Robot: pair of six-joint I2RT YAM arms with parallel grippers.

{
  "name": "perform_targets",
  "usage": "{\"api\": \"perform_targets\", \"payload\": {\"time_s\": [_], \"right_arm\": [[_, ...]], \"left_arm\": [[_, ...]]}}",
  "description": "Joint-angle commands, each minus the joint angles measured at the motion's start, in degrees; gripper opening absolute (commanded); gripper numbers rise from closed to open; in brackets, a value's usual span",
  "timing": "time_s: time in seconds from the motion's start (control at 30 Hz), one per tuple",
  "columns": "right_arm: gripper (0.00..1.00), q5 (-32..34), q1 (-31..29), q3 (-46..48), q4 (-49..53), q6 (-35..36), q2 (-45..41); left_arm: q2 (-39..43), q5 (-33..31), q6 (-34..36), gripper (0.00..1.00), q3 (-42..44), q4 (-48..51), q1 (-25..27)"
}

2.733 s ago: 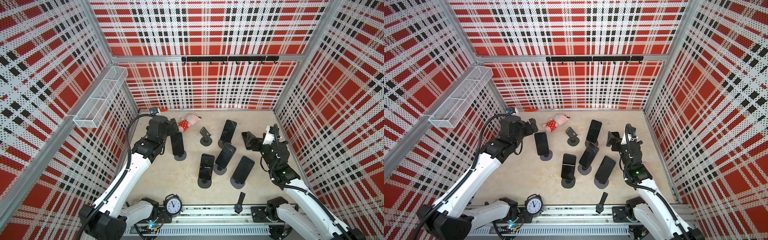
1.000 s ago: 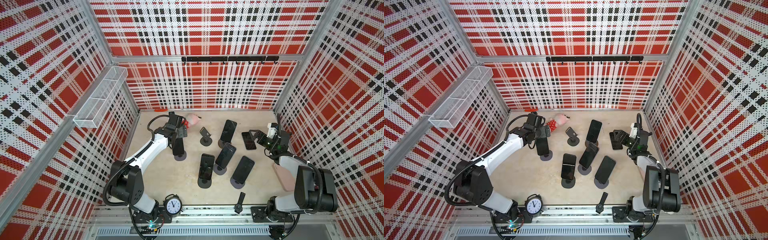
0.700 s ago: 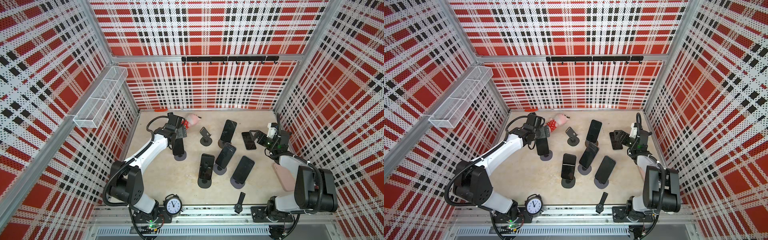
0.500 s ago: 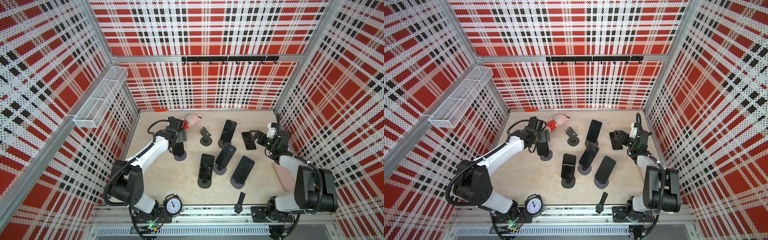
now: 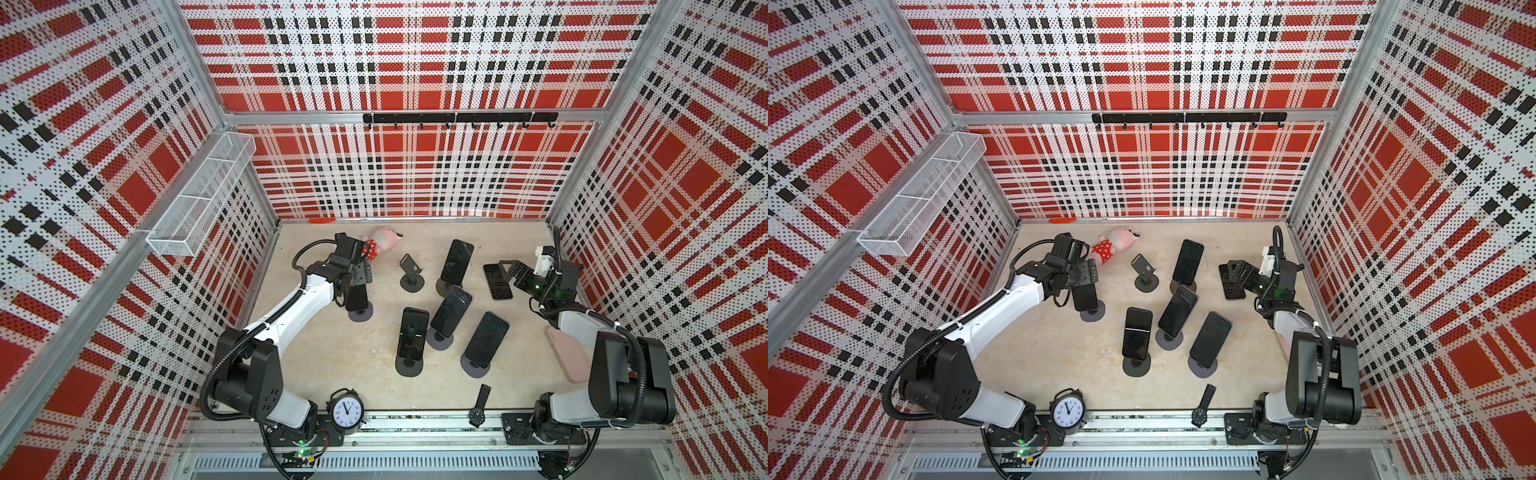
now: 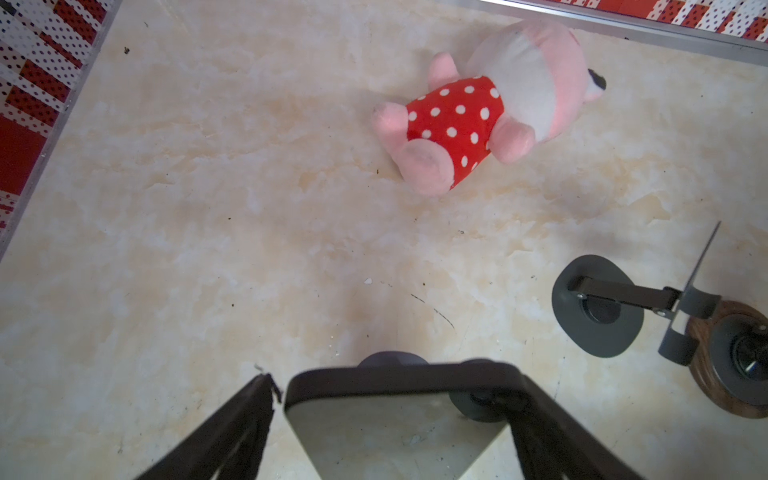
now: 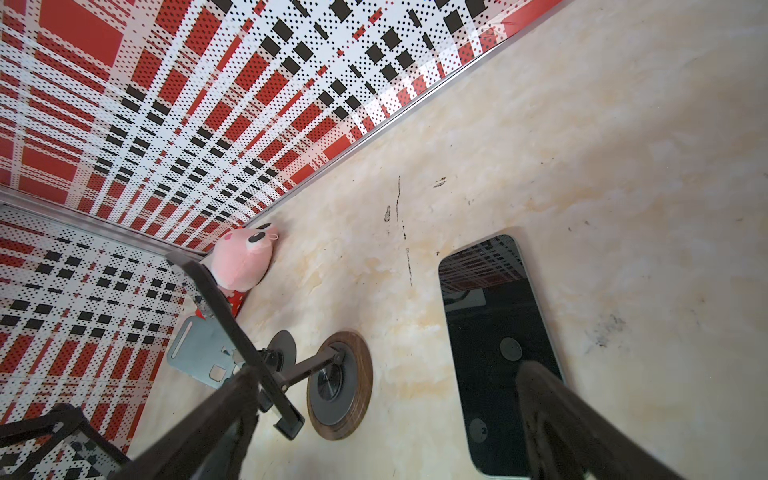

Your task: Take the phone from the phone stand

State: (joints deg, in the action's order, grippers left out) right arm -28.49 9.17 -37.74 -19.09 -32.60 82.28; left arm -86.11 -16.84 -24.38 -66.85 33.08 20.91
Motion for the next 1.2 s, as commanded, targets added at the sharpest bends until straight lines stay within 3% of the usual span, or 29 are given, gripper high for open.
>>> {"api": "perform_targets", "payload": {"time_s": [0.0,0.5,0.77,0.9,1.17], "right_arm": [[1.0,-0.51,0.32,-1.06,-0.02,-0.27,-0.68],[1.0,0.11,0.3,-1.23,0.42,-0.93,-0.49],[1.0,0.42,0.29,-1.26,0.65,-1.16,-0.45],[1.0,0.35,0.28,-0.61,-0.57,-1.84,-0.36],[1.0,-0.07,0.26,-0.59,-1.05,-2.27,-0.12]], "left_arm": [[0.85,1.4,0.2,0.87,0.92,0.95,-0.6],[-0.52,8.07,0.11,0.81,0.71,2.14,-2.03],[-2.43,5.37,1.37,0.8,-1.23,5.98,-1.04],[-3.04,3.79,2.4,0.73,-3.05,8.03,-1.53],[-1.87,6.49,2.27,0.68,-4.91,8.14,-1.48]]}}
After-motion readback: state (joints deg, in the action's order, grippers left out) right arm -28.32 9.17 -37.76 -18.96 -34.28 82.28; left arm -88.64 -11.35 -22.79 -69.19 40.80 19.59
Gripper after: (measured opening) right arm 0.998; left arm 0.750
